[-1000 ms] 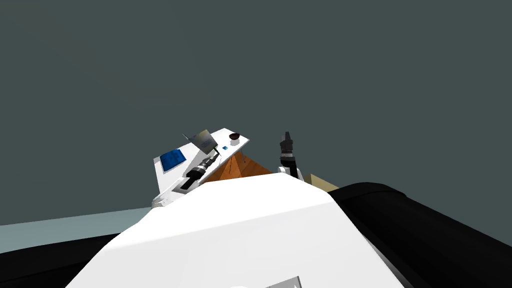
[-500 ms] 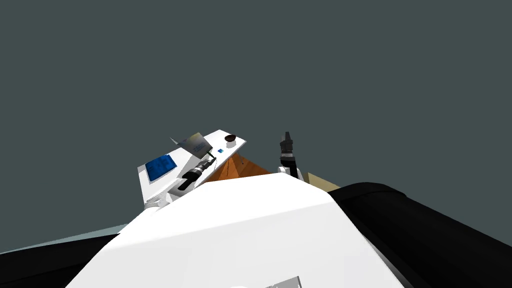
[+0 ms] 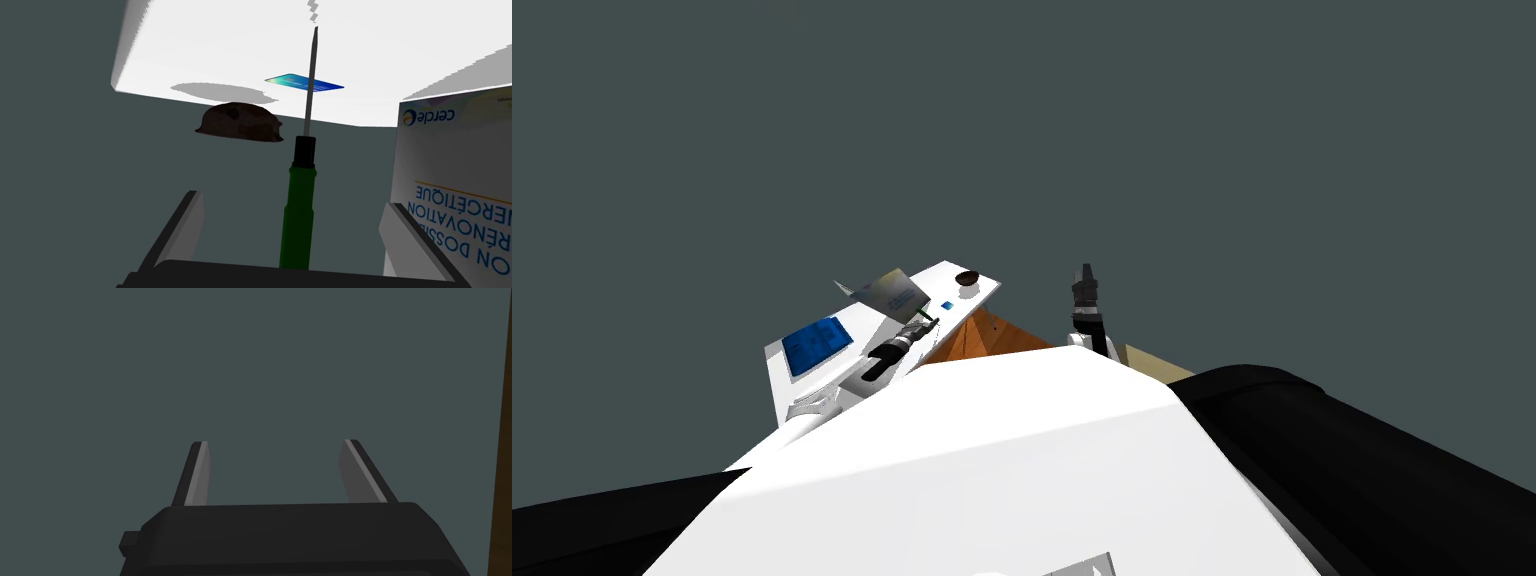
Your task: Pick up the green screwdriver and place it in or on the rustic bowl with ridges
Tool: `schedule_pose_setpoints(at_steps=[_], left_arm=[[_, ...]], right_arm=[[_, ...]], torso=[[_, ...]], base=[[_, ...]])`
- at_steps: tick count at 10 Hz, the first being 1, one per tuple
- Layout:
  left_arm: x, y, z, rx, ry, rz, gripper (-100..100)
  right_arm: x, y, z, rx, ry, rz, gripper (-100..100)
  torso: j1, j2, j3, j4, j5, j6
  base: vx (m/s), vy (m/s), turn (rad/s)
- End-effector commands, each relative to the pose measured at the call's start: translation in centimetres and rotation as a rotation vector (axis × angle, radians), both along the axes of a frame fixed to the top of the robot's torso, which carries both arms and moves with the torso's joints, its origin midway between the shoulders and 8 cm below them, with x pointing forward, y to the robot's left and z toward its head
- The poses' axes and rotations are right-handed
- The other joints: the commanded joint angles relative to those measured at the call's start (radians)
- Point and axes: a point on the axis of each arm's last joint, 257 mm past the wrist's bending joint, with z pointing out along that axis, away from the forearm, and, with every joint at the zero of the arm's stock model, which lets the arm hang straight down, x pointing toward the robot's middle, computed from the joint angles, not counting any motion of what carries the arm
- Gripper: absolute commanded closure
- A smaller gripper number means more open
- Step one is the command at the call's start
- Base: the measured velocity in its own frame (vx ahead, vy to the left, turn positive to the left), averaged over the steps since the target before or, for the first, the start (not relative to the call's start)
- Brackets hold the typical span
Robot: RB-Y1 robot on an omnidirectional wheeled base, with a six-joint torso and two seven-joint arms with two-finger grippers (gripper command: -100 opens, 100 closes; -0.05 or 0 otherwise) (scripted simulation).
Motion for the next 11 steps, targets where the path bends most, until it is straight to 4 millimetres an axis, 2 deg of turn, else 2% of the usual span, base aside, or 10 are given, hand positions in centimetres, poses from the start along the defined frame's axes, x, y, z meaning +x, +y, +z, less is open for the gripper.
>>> schedule_pose_setpoints(at_steps=[1, 8, 9, 10, 11], left_arm=[[0.5, 1.1, -0.1, 0.001, 0.000, 0.030, -100], [2.1, 5.3, -0.7, -0.001, -0.001, 0.151, -100], [2.0, 5.0, -0.6, 0.000, -0.001, 0.141, -100], [2.1, 5.1, -0.6, 0.000, -0.001, 0.143, 100], [2.0, 5.1, -0.7, 0.000, -0.001, 0.143, 100]], right_arm=[[0.0, 0.0, 0.0, 0.000, 0.000, 0.000, 0], [0.0, 0.0, 0.0, 0.000, 0.000, 0.000, 0], [0.0, 0.0, 0.0, 0.000, 0.000, 0.000, 0], [0.0, 0.0, 0.0, 0.000, 0.000, 0.000, 0], [0.0, 0.0, 0.0, 0.000, 0.000, 0.000, 0]], torso=[[0.000, 0.000, 0.000, 0.000, 0.000, 0.000], [0.001, 0.005, 0.003, 0.001, 0.000, 0.000], [0.001, 0.005, 0.003, 0.001, 0.000, 0.000], [0.001, 0.003, 0.002, 0.001, 0.000, -0.001], [0.001, 0.002, 0.001, 0.000, 0.000, 0.000]], base=[[-0.052, 0.009, -0.224], [-0.087, 0.014, -0.180], [-0.029, 0.004, -0.037], [-0.005, 0.001, 0.007], [0.000, 0.000, 0.000]])
